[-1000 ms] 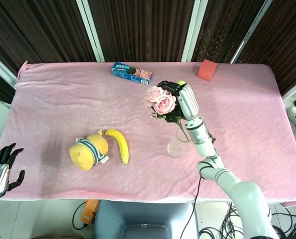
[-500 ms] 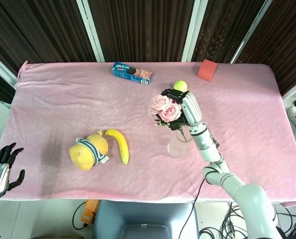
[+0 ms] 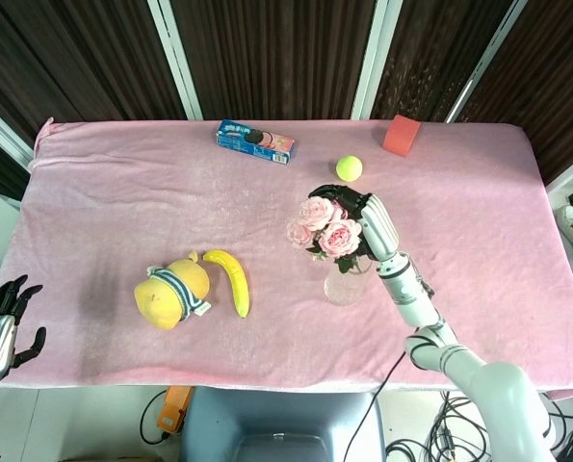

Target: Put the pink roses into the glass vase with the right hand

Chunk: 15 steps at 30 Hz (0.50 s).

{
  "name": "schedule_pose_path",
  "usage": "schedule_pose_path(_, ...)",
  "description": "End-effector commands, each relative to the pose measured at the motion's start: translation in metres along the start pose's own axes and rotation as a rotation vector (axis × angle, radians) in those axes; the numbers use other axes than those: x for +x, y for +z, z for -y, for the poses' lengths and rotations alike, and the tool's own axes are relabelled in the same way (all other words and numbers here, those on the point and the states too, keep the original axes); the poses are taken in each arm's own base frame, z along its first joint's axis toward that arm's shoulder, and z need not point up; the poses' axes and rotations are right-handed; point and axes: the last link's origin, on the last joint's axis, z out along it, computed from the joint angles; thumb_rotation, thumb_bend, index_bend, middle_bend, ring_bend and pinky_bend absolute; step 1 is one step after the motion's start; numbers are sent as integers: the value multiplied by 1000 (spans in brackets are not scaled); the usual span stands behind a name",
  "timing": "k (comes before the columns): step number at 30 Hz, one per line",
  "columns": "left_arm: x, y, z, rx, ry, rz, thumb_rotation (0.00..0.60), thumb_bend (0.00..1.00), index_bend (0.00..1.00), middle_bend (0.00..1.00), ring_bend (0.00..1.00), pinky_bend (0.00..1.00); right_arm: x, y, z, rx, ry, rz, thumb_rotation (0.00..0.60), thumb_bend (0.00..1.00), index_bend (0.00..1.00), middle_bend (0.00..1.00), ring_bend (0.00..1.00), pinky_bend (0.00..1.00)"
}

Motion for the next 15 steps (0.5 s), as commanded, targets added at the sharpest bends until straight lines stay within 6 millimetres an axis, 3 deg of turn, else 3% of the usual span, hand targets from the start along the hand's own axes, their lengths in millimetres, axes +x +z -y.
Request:
schedule_pose_path(1, 0, 0, 0, 0, 1, 1, 600, 442, 171, 31, 1, 274, 2, -7, -2, -13, -2, 14, 600, 487, 370, 355, 350, 735)
schedule_pose_path(8, -1, 0, 0, -1, 3, 5, 600, 441, 171, 31, 1, 273, 5, -21, -9, -65, 9, 40, 600, 487, 256, 251, 226, 641)
schedule_pose_path(15, -1, 1, 0, 3, 0, 4, 600, 441, 171, 31, 1, 273, 6, -34, -16, -112, 23, 81, 600, 470, 78, 108, 52, 415)
